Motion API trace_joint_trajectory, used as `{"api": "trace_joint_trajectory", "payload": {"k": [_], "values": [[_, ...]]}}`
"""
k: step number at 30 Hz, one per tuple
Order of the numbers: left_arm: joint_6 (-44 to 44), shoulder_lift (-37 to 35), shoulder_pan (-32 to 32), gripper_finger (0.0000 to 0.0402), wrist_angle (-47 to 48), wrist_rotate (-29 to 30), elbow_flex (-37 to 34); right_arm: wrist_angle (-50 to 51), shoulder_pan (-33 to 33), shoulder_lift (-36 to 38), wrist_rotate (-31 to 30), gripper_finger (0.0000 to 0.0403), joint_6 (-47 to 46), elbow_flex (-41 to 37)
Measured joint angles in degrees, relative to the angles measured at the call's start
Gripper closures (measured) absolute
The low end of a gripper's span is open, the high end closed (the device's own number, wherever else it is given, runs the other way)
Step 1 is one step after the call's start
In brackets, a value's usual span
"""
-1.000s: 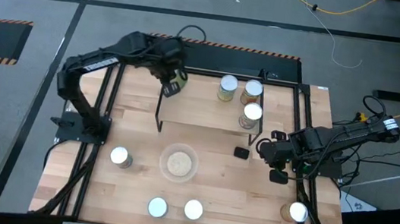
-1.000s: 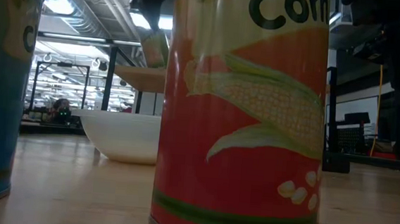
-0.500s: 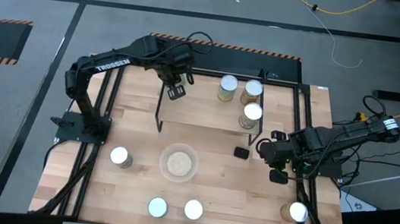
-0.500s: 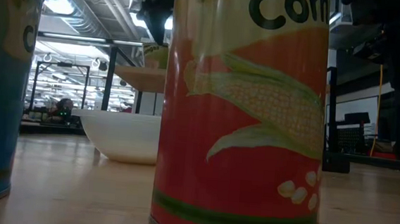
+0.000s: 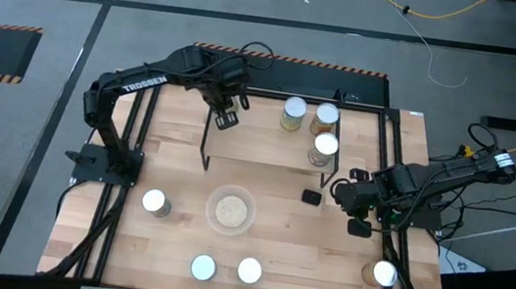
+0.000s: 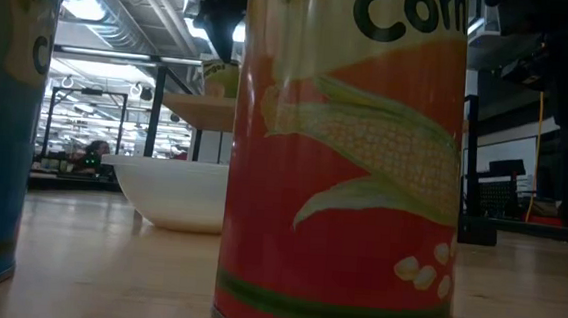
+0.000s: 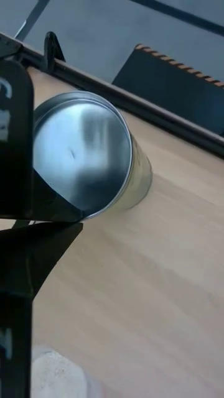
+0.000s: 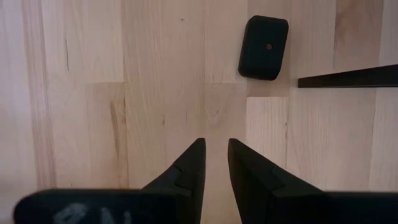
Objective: Pick and place cans onto a shelf
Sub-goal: Put the canned oranges on the shelf
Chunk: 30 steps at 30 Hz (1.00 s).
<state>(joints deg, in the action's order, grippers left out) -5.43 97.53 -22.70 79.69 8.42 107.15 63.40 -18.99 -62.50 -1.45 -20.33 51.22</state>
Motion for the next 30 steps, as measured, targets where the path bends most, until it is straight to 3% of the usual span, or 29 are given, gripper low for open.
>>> {"api": "trace_joint_trajectory", "payload": {"k": [18, 30], "values": [[0.00, -0.28, 1.09, 0.0401, 1.68, -0.61, 0.00, 0.02, 0.01, 0.02, -0.02, 0.0329, 0.01, 0.00], [0.02, -0.19, 1.07, 0.0367, 1.80, -0.19, -0.02, 0.02, 0.00, 0.02, -0.01, 0.0329, 0.01, 0.00]]}}
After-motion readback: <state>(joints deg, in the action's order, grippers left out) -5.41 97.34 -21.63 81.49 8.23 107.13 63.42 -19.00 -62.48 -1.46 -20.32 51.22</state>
